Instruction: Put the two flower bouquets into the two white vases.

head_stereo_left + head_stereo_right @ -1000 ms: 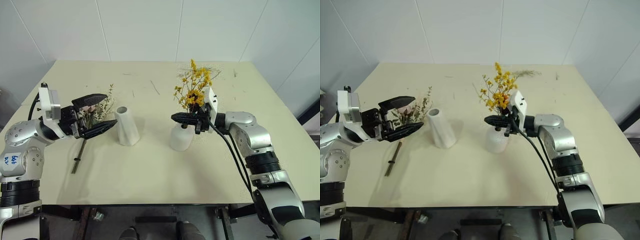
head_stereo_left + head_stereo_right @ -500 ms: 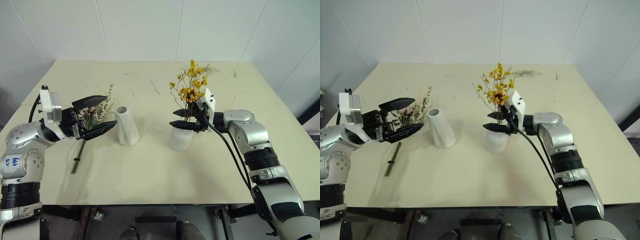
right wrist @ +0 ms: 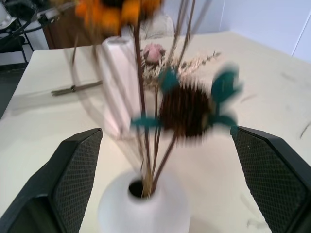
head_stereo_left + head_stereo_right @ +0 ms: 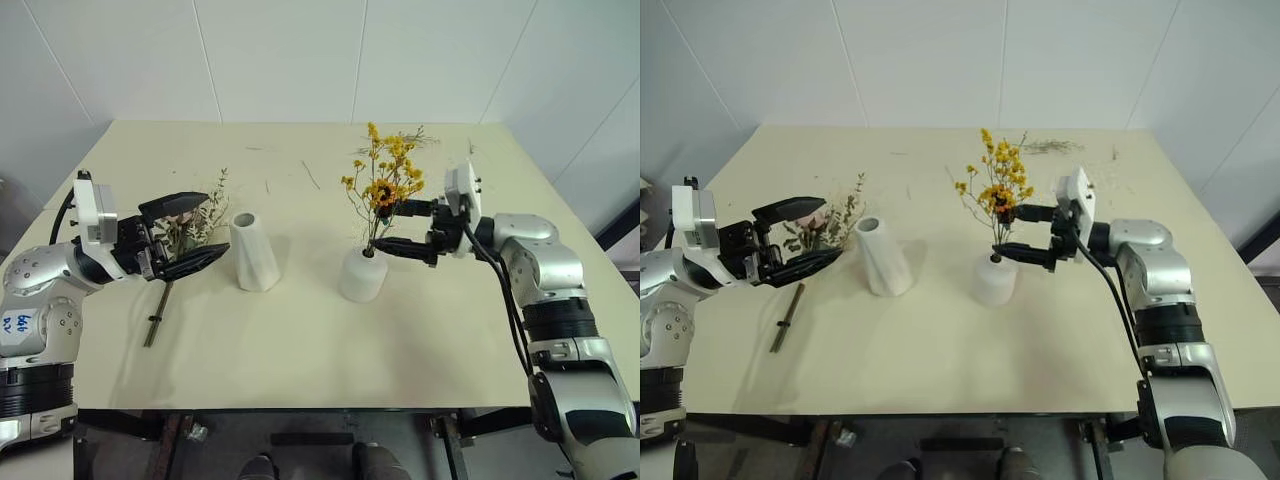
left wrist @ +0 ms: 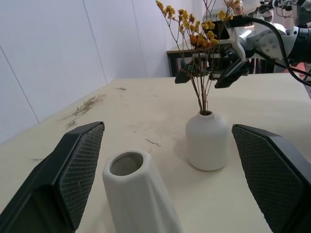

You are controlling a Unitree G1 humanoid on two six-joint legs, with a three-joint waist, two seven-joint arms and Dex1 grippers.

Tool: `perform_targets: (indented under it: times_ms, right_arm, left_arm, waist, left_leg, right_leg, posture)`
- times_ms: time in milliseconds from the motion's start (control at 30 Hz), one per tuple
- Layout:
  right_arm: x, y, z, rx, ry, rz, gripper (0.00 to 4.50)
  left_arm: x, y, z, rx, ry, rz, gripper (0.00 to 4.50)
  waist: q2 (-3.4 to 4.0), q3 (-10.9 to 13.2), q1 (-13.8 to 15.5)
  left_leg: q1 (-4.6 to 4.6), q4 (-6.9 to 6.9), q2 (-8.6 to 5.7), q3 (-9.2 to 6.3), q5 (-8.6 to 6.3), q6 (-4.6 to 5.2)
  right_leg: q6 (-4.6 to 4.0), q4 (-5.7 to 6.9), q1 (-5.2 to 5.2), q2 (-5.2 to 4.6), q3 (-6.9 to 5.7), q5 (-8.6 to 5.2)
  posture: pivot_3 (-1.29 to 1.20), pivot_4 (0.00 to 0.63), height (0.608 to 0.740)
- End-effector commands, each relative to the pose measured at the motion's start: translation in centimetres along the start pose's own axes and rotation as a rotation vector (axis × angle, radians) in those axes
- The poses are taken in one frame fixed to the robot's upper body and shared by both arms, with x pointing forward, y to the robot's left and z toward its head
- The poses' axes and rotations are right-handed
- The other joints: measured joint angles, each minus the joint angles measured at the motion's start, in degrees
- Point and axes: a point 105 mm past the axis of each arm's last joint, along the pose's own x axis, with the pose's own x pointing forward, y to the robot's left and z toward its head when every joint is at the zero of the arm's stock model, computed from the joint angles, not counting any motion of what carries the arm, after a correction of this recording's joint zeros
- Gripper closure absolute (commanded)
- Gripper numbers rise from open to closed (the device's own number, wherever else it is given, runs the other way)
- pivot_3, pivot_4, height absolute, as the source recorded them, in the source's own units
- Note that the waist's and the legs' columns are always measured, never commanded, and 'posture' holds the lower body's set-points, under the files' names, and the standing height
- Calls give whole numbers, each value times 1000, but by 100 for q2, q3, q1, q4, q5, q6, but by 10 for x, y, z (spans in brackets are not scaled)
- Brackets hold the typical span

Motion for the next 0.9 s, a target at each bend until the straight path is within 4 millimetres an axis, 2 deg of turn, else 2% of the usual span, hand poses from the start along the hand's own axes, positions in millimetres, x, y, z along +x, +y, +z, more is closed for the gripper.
perform_targets:
  times_ms: [33, 200, 233, 333, 467, 600, 667, 700, 733, 800, 900]
  right_arm:
    - [-20, -2, 12, -38, -47, -22, 40]
    - [-41, 0, 14, -64, -39, -48, 40]
    - [-49, 4, 12, -32, -12, -26, 40]
    - [-70, 7, 17, -103, 27, -48, 40]
    - [-80, 11, 19, -107, 36, -67, 40]
    - [-90, 19, 25, -171, 56, -83, 40]
    - [-90, 20, 28, -184, 51, -94, 40]
    - [-89, 22, 29, -188, 49, -93, 40]
    - [-88, 23, 30, -200, 45, -92, 40]
    - [-84, 26, 34, -201, 31, -82, 40]
    - [-79, 30, 50, -214, 4, -51, 40]
  left_arm:
    - [-12, 5, 5, 48, 45, 16, 0]
    - [-31, 11, 9, 63, 89, 51, 0]
    - [-37, 14, 12, 69, 99, 66, 0]
    - [-60, 24, 22, 90, 165, 128, 0]
    - [-81, 27, 20, 54, 246, 153, 0]
    - [-126, 34, -11, -165, 495, 269, 0]
    - [-138, 52, -29, -286, 597, 468, 0]
    - [-146, 60, -40, -287, 697, 564, 0]
    - [-147, 64, -49, -281, 768, 600, 0]
    - [-140, 62, -58, -282, 832, 559, 0]
    - [-122, 58, -75, -327, 905, 525, 0]
  waist:
    - [1, 1, -9]
    - [2, 1, -26]
    - [2, 1, -20]
    - [3, 3, -7]
    - [4, 3, -23]
    - [6, 4, -27]
    - [7, 5, -21]
    - [8, 6, -5]
    - [8, 6, 16]
    - [6, 5, 16]
    - [6, 5, 13]
  left_leg:
    - [0, 0, 0, 0, 0, 0]
    - [2, 0, 0, 2, 0, 0]
    - [2, -1, 1, 2, 0, 0]
    - [0, -1, 0, 2, 0, 0]
    - [4, -7, 1, 7, -3, 0]
    - [13, -19, 4, 11, -3, 0]
    - [13, -24, 4, 13, -4, 1]
    - [14, -24, 4, 13, -4, 1]
    - [14, -23, 4, 10, -3, 1]
    - [10, -21, 3, 4, -2, 1]
    - [7, -21, 2, 6, -1, -2]
  right_leg:
    - [0, 0, 0, 0, 0, 0]
    - [-3, 2, -1, 0, 1, -2]
    - [-4, 2, -1, 0, 1, -2]
    - [-3, 0, -1, 0, 0, -4]
    - [-6, -5, -1, -1, 2, -8]
    - [-16, 1, -3, -1, 1, -16]
    - [-19, 3, -7, -1, 1, -22]
    - [-18, 3, -7, -1, 1, -22]
    - [-16, 8, -7, -1, 0, -21]
    - [-10, 9, -6, -1, -3, -19]
    - [-9, 7, -5, -1, -2, -18]
  posture:
    - [0, 150, 740]
    - [0, 150, 740]
    - [0, 150, 740]
    - [0, 150, 740]
    - [0, 150, 740]
    - [0, 150, 740]
    - [0, 150, 740]
    - [0, 150, 740]
    - [0, 150, 740]
    - [0, 150, 740]
    - [0, 150, 740]
